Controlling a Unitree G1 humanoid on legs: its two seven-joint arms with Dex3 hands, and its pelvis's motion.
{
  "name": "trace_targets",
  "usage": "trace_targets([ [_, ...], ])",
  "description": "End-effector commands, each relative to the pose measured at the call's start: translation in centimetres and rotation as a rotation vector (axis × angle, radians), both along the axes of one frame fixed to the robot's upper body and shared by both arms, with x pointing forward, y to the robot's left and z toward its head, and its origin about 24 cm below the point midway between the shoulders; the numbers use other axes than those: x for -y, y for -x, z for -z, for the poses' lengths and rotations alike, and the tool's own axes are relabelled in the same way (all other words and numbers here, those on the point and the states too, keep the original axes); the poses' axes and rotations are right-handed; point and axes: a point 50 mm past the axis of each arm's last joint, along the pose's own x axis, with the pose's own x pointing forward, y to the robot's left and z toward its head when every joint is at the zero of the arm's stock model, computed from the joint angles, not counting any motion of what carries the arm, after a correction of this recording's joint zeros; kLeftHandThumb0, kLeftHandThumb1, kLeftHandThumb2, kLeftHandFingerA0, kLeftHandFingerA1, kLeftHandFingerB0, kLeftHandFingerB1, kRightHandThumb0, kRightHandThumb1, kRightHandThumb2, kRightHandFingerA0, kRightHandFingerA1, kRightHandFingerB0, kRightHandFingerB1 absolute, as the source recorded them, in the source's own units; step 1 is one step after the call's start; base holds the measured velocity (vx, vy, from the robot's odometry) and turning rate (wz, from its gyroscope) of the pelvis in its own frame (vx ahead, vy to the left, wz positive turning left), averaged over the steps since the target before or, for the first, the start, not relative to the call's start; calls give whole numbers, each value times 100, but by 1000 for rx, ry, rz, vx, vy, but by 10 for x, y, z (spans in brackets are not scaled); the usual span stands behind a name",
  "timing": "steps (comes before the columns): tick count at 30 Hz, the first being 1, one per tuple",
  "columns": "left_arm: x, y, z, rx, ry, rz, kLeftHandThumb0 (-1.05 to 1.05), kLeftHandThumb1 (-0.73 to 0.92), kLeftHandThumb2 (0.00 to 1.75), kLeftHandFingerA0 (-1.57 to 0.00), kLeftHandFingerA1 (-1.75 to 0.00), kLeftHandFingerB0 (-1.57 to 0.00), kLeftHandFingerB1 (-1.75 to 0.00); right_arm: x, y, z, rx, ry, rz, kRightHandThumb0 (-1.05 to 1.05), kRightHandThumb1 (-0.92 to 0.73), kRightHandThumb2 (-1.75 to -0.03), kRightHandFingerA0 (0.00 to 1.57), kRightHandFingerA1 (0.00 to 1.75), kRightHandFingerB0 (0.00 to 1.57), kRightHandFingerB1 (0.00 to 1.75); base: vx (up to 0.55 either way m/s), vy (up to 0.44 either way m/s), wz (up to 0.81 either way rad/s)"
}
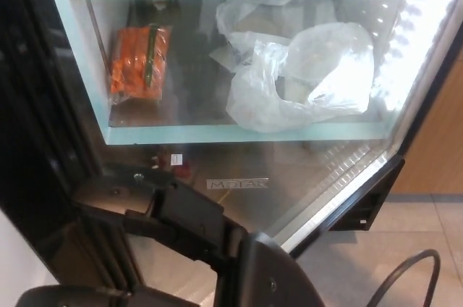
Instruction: The robot stands in front of a refrigerator with an opened door and closes the door by swing its right hand at the door
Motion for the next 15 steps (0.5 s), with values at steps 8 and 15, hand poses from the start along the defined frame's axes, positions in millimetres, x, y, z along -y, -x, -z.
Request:
trace_targets([
  [8,-5,-4,0,-37,-95,28,-62,92,74,-24,-36,-15,-33,-39,-160,-42,119,261,471,-93,-75,-112,0,15,14,26,0,0,0],
  [15,-2,-8,0,-33,-82,22,-32,67,118,0,-47,0,-47,-45,-221,-56,48,405,663,-90,-82,-113,4,15,11,21,2,1,1],
])
